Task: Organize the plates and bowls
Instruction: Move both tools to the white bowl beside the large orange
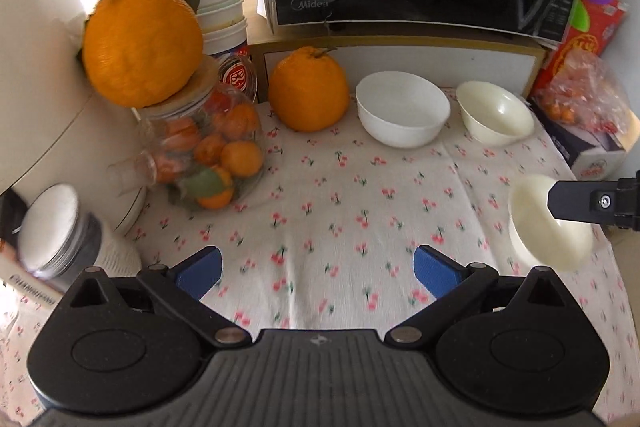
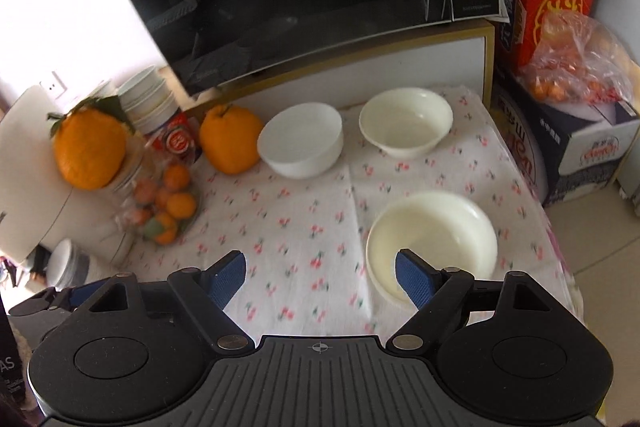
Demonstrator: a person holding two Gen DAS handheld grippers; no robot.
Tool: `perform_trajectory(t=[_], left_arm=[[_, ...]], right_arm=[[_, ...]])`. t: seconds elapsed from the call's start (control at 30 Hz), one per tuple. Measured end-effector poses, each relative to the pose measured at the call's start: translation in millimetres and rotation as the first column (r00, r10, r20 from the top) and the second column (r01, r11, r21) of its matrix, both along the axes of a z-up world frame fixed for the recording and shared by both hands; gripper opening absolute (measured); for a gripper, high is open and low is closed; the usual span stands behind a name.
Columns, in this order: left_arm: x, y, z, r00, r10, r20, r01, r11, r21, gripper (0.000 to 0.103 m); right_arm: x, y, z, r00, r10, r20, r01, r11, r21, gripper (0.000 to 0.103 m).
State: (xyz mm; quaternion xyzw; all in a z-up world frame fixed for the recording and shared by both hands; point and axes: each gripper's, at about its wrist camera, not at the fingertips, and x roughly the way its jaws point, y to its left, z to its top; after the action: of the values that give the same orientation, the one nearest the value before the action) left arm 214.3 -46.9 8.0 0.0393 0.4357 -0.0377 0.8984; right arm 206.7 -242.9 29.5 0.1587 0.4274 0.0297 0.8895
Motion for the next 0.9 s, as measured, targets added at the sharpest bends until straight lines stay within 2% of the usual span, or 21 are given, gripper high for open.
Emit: perform_trajectory(t=[0.2, 0.37, 0.43, 0.5, 0.6, 0.73, 0.9], left_arm=[[39, -4, -14, 1.0, 0.025, 0.001, -0.025, 0.998, -0.053, 0.102], [67, 1, -27, 0.998, 0.064, -0.007, -0.065, 0.985, -0.161, 0.102], [73, 5, -31, 0.993, 0.119, 0.017, -0.112, 0.969, -0.221, 0.101], [79, 10, -34, 0.984, 0.18, 0.021, -0.166, 0.941, -0.294, 0.1], [89, 10, -38, 0.982, 0.19, -0.015, -0.18, 0.9, -0.396, 0.094], [99, 2, -42, 0.985, 0.165, -0.039, -0.165, 0.872, -0.461, 0.091], [109, -5, -58, 0.984, 0.163, -0.074, -0.178, 0.842, -0.509, 0.076]], right_arm=[[51, -7, -9, 1.0, 0.012, 0.008, -0.012, 1.0, -0.017, 0.084], [90, -4, -15, 0.998, 0.052, 0.042, -0.049, 0.997, -0.062, 0.084], [107, -2, -19, 0.997, 0.068, 0.044, -0.065, 0.996, -0.068, 0.084], [123, -1, -22, 0.995, 0.083, 0.048, -0.079, 0.994, -0.071, 0.084], [146, 0, -27, 0.994, 0.094, 0.054, -0.089, 0.993, -0.081, 0.084], [168, -1, -36, 0.991, 0.112, 0.066, -0.108, 0.992, -0.068, 0.084], [191, 0, -47, 0.989, 0.13, 0.076, -0.126, 0.99, -0.061, 0.084]])
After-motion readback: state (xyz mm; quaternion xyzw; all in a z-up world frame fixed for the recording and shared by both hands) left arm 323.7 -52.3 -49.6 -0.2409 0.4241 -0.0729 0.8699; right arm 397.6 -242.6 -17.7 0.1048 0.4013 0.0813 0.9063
